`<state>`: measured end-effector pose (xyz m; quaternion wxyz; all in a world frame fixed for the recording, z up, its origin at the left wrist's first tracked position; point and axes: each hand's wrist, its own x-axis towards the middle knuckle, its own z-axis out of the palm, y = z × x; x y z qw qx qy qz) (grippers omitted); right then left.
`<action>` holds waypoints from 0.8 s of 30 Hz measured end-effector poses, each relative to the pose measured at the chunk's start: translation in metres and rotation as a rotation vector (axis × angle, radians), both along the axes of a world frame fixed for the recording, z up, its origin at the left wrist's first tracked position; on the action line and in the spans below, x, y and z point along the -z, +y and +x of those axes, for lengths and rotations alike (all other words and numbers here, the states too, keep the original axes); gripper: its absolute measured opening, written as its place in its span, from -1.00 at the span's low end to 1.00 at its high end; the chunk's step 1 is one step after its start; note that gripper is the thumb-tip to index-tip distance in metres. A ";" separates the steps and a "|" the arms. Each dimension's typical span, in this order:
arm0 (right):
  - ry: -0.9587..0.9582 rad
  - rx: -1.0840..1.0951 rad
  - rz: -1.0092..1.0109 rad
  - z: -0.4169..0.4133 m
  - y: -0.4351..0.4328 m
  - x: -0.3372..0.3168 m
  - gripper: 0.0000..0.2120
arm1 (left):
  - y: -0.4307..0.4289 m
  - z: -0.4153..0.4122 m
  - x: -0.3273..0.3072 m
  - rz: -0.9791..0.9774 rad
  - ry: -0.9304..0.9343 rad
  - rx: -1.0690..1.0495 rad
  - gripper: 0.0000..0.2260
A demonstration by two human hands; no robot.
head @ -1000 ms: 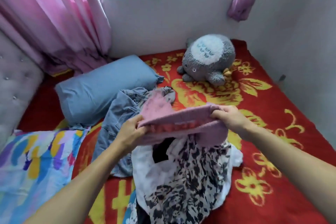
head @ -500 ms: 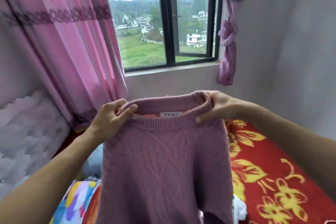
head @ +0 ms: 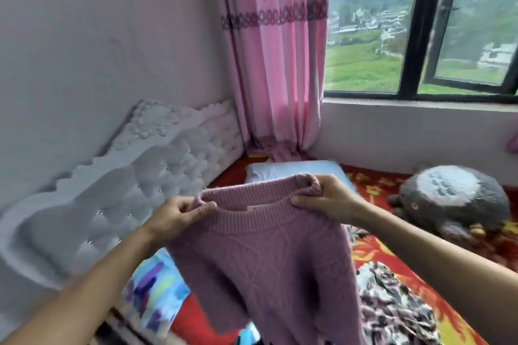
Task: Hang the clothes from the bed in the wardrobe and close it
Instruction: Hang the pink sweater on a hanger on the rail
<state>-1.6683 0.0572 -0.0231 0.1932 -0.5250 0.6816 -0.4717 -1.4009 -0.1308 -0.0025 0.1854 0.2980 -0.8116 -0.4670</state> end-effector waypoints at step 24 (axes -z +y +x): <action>-0.116 -0.941 -0.073 0.646 -0.076 -0.044 -0.75 | 0.251 0.643 -0.048 -0.084 0.050 -1.195 -0.70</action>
